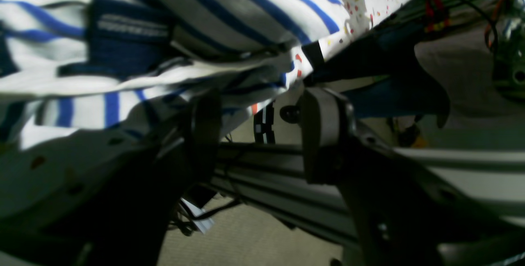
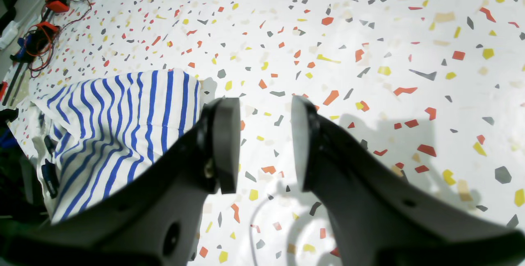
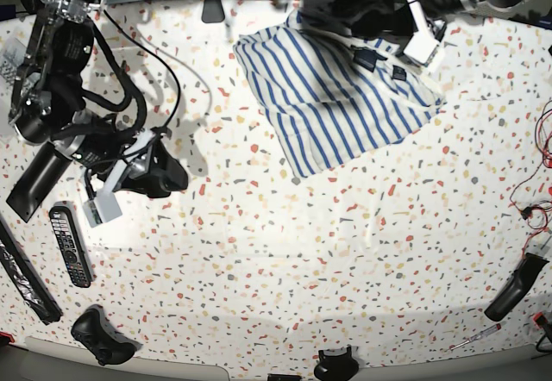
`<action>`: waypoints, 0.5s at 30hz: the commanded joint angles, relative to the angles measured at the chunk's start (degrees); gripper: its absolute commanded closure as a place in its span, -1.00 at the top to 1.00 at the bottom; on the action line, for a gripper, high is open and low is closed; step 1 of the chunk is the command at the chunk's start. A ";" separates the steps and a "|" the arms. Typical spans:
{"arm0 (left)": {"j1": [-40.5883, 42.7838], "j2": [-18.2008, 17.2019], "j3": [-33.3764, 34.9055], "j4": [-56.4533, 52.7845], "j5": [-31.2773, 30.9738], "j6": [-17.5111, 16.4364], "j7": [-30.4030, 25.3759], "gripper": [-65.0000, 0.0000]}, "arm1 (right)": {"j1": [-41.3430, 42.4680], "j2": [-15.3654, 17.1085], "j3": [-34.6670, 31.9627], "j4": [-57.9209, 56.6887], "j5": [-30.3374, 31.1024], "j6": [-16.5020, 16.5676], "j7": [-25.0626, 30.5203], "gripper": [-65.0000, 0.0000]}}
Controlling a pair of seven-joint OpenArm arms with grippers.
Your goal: Layout the t-shirt on the table in an organized manner, then fold the t-shirt properly
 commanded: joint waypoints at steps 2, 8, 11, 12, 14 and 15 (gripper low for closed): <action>0.17 -0.33 1.27 0.83 1.07 1.11 -3.30 -0.11 | 0.90 0.66 0.31 1.14 1.31 0.52 1.27 -0.38; 0.07 -0.33 2.60 -2.99 5.62 6.54 -8.13 -0.11 | 0.87 0.83 0.31 1.14 1.33 0.52 0.90 -0.38; -0.37 -0.31 2.60 -6.62 4.35 6.51 -8.17 -0.11 | 0.92 1.22 0.33 1.14 1.33 0.52 0.92 -0.38; -0.66 -0.28 2.62 -7.76 2.95 6.51 -8.09 -0.11 | 0.92 1.27 0.33 1.14 1.33 0.52 0.90 -0.38; -0.96 0.35 2.56 -9.16 -0.17 6.40 -8.07 -0.11 | 0.92 1.25 0.31 1.14 1.36 0.52 0.92 -0.38; -0.94 0.90 2.56 -9.31 -1.60 5.92 -8.07 -0.11 | 0.92 1.27 0.31 1.14 1.51 0.52 0.90 -0.38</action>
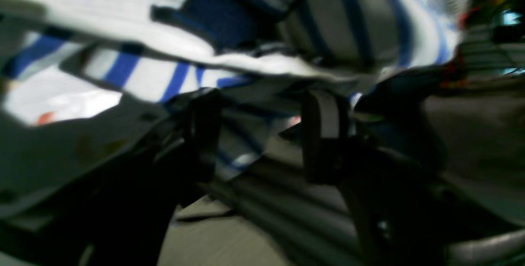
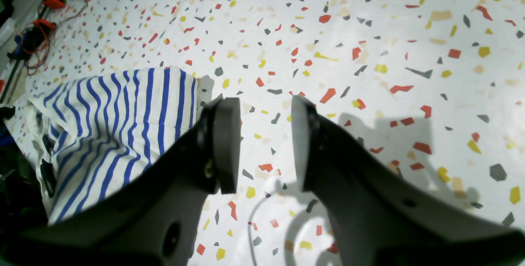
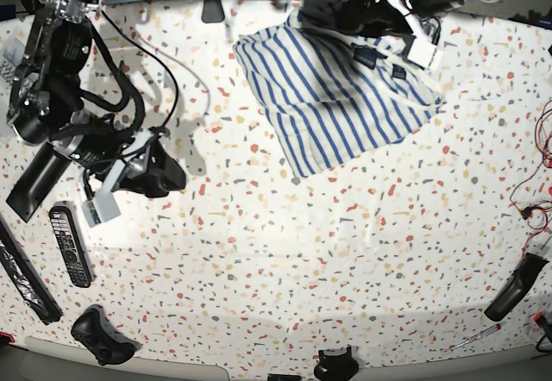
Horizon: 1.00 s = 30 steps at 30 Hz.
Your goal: Layout the t-shirt on the table in an organized manner, then fold the t-shirt properly
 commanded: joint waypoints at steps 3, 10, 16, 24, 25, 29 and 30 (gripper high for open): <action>0.17 1.86 -0.07 0.76 -6.60 -3.98 2.29 -0.11 | 0.90 0.76 0.31 1.14 1.46 0.52 1.16 -0.38; 0.15 3.50 -0.07 0.74 -8.26 -5.46 2.82 -0.11 | 0.90 0.76 0.31 1.14 1.46 0.52 1.11 -0.38; 0.13 3.50 -0.07 0.74 -1.27 0.15 -1.81 -0.27 | 0.90 0.76 0.31 1.14 1.46 0.52 0.66 -0.38; -0.92 3.52 -0.07 0.74 -1.07 0.13 -1.79 -0.60 | 0.90 0.76 0.31 1.14 1.46 0.52 -0.02 -0.38; -0.92 3.52 -0.07 0.74 -1.07 0.13 -1.79 -0.80 | 0.90 0.76 0.31 1.14 1.46 0.52 -0.15 -0.38; -0.76 3.45 -0.09 0.74 -1.77 0.13 -0.37 -1.00 | 0.90 0.76 0.31 1.14 1.46 0.52 -0.15 -0.38; -0.70 3.43 -0.37 0.76 -2.93 0.04 1.40 -1.00 | 0.90 0.76 0.31 1.14 1.46 0.52 -0.13 -0.38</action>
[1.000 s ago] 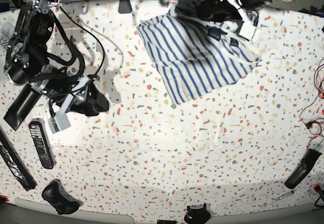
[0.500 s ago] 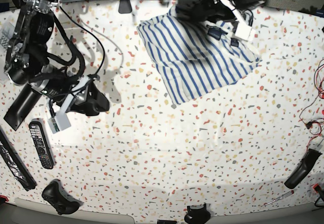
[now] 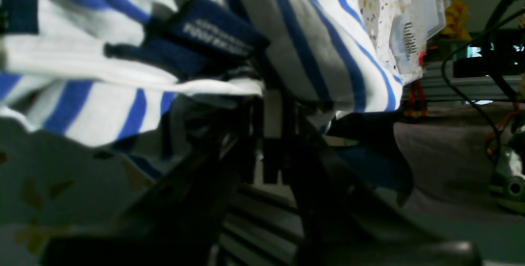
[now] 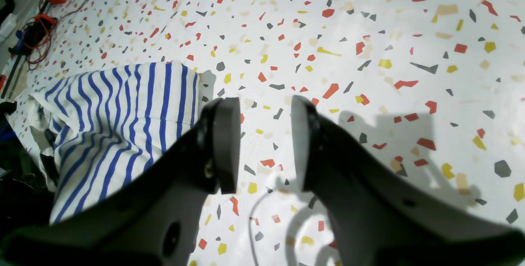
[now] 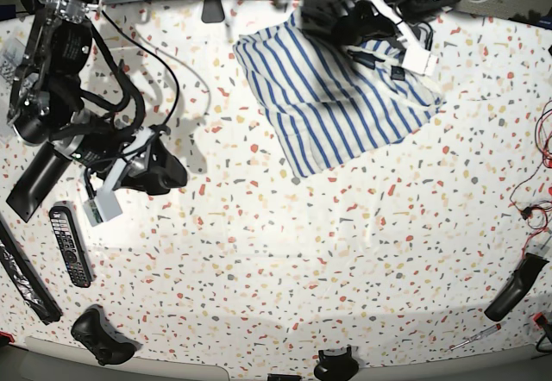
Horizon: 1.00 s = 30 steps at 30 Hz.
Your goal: Layout the t-shirt on the table in an organized manner, then fold the t-shirt properly
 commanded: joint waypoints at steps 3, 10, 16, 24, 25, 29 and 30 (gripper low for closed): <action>1.05 -0.15 -2.43 0.81 -5.62 -4.11 4.42 -1.00 | 0.92 0.79 0.33 1.14 1.05 0.52 1.18 -0.38; 2.43 -0.17 -14.99 0.81 -8.11 -4.76 5.14 -1.00 | 0.90 0.79 0.31 1.14 1.07 0.52 1.18 -0.38; 2.38 -1.68 -22.88 0.81 -6.23 -4.81 4.83 -1.00 | 0.92 0.76 0.31 1.14 1.07 0.52 1.18 -0.38; 2.43 -6.40 -23.96 0.81 -0.44 -4.74 4.98 -1.00 | 0.90 0.76 0.31 1.14 1.05 0.52 1.14 -0.38; 2.43 -6.71 -23.93 0.81 -0.46 -4.74 5.25 -1.00 | 0.90 0.76 0.31 1.14 1.05 0.52 1.07 -0.38; 2.38 -9.05 -23.96 1.14 -2.03 -4.74 11.06 -0.22 | 0.92 0.76 0.31 1.14 1.05 0.52 0.98 -0.38; 2.40 -10.25 -23.96 1.40 -2.08 -4.74 12.83 -0.06 | 0.92 0.76 0.31 1.14 1.05 0.52 1.01 -0.38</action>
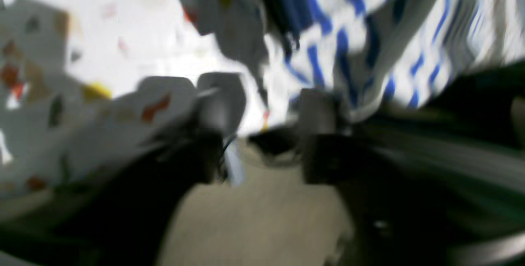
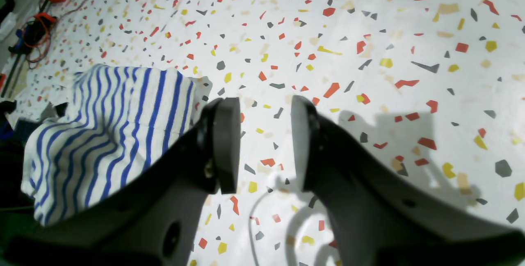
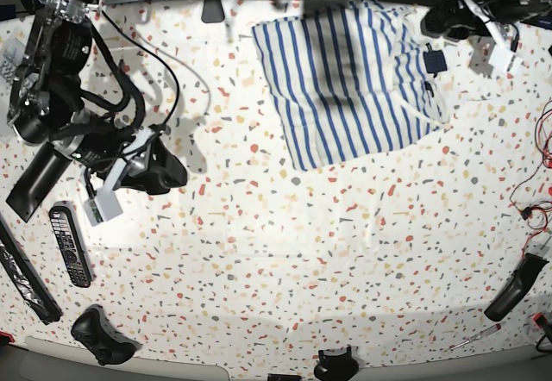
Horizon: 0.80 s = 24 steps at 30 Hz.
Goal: Layout the t-shirt on the table in an organized manner, then fold the t-shirt properly
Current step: 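Grasp the folded bundle's edges with both grippers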
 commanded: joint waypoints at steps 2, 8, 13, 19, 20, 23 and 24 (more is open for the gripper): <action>0.28 -3.48 -0.39 1.68 -1.31 -0.63 1.81 0.06 | 0.92 0.76 0.28 1.14 1.01 0.54 1.29 -0.38; 0.28 -5.09 -0.39 5.46 0.04 -0.66 -4.48 -0.14 | 0.92 0.61 -1.51 1.11 0.94 0.54 3.52 -0.38; 0.15 0.87 -0.37 11.91 -3.48 -4.76 -8.85 -0.93 | 1.09 0.11 -8.20 1.07 -2.10 0.54 8.09 -0.79; 0.22 8.11 -0.17 16.63 -7.43 -7.58 -8.79 -1.00 | 3.93 -4.68 -17.57 0.98 -9.44 0.54 15.41 -1.00; 0.35 9.31 -0.15 16.59 -7.34 -7.63 -8.70 -1.00 | 4.68 -5.90 -19.08 0.96 -11.23 0.54 15.43 -1.00; 0.31 12.52 -0.15 15.12 -5.11 -7.76 -5.97 -1.00 | 6.73 -8.92 -23.89 -0.22 -14.95 0.54 15.69 -1.00; 0.33 13.27 -0.15 14.23 -3.37 -7.74 -5.75 -1.00 | 7.43 -9.86 -25.33 -1.38 -15.87 0.54 15.72 -1.00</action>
